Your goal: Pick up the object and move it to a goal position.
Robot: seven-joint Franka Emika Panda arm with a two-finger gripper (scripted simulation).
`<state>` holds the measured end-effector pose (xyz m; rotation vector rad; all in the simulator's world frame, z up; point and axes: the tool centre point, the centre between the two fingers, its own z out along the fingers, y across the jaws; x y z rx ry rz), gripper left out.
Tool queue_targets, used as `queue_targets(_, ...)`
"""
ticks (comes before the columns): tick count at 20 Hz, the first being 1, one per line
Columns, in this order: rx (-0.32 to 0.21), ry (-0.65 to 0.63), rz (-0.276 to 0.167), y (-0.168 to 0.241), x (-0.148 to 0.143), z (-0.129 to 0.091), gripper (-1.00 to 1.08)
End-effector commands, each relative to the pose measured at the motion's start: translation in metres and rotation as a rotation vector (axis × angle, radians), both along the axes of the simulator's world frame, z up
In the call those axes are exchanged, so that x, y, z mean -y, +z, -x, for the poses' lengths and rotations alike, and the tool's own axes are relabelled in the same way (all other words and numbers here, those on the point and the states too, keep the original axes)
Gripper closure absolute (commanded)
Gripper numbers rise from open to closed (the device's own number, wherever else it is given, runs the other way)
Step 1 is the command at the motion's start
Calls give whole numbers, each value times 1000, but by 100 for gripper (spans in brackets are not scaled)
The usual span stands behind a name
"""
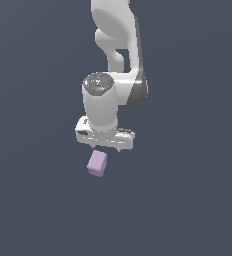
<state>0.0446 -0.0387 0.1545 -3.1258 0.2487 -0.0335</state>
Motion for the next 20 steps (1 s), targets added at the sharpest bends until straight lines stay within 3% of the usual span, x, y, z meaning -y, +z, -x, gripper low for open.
queue_targets(1,-7,-37,0,-13,14,-7,-92)
queue_targets(9,-20,-107,2,-38,40,-17,-92)
queue_targets(20,-22,-114,3,-56,42,-17,-92)
